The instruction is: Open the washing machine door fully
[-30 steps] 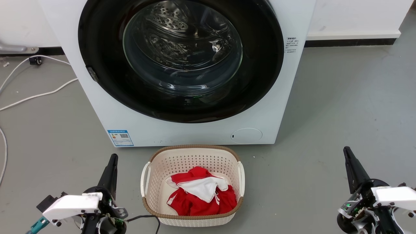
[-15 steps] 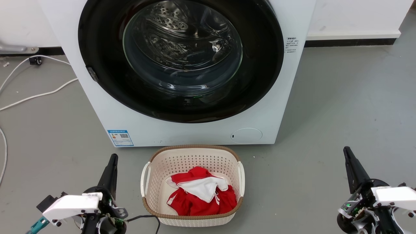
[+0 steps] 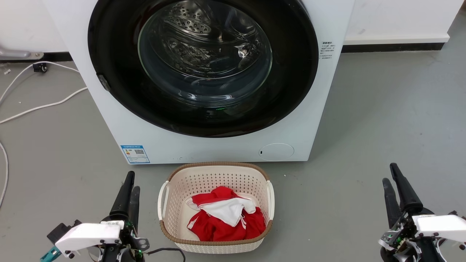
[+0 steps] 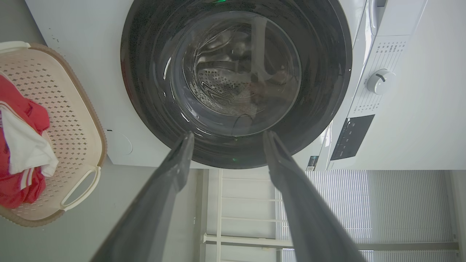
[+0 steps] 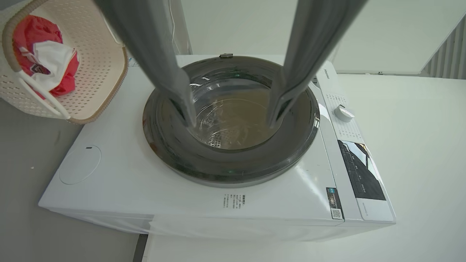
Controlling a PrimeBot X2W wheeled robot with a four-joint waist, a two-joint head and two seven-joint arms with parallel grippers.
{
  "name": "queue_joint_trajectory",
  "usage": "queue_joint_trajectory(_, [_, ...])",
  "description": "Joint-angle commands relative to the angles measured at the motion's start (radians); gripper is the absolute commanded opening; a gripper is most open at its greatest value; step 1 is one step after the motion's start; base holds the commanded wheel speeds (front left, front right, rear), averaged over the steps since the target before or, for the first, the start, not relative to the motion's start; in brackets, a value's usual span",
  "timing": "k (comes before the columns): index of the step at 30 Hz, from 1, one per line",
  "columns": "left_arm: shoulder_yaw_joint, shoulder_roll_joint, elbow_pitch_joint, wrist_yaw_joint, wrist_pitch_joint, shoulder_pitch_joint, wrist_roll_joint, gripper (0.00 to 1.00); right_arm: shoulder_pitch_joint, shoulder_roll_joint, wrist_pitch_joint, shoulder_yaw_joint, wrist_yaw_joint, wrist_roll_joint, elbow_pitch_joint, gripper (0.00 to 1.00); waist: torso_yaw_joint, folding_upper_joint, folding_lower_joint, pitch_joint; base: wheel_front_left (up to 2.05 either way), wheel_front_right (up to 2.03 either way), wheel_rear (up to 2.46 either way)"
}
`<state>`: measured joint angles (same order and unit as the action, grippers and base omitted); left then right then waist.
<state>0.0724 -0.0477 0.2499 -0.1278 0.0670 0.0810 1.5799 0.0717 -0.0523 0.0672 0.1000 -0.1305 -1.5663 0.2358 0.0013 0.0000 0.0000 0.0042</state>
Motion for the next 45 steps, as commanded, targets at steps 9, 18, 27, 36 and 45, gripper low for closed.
queue_joint_trajectory(9, [-0.023,-0.003,-0.070,-0.001,-0.050,0.032,-0.208,1.00,0.001,-0.001,-0.049,-0.025,0.000,0.299,-0.093,1.00,0.004,0.0000,0.0000,0.003,0.00,0.00,0.00])
queue_joint_trajectory(18, [-0.057,-0.003,-0.101,0.014,-0.087,0.035,-0.436,1.00,-0.016,0.000,-0.086,-0.044,0.000,0.556,-0.134,1.00,0.009,0.0000,0.0000,0.003,0.00,0.00,0.00])
queue_joint_trajectory(27, [-0.093,-0.003,-0.111,0.027,-0.117,0.036,-0.616,1.00,-0.029,0.001,-0.117,-0.051,0.000,0.700,-0.157,1.00,0.012,0.0000,0.0000,0.002,0.00,0.00,0.00])
queue_joint_trajectory(36, [-0.120,-0.003,-0.120,0.044,-0.147,0.043,-0.776,1.00,-0.041,0.001,-0.147,-0.054,0.000,0.846,-0.169,1.00,0.014,0.0000,0.0000,0.002,0.00,0.00,0.00])
queue_joint_trajectory(45, [-0.136,-0.007,-0.121,0.055,-0.176,0.053,-0.907,1.00,-0.040,0.001,-0.176,-0.059,0.000,0.972,-0.174,1.00,0.012,0.0000,0.0000,0.007,0.00,0.00,0.00])
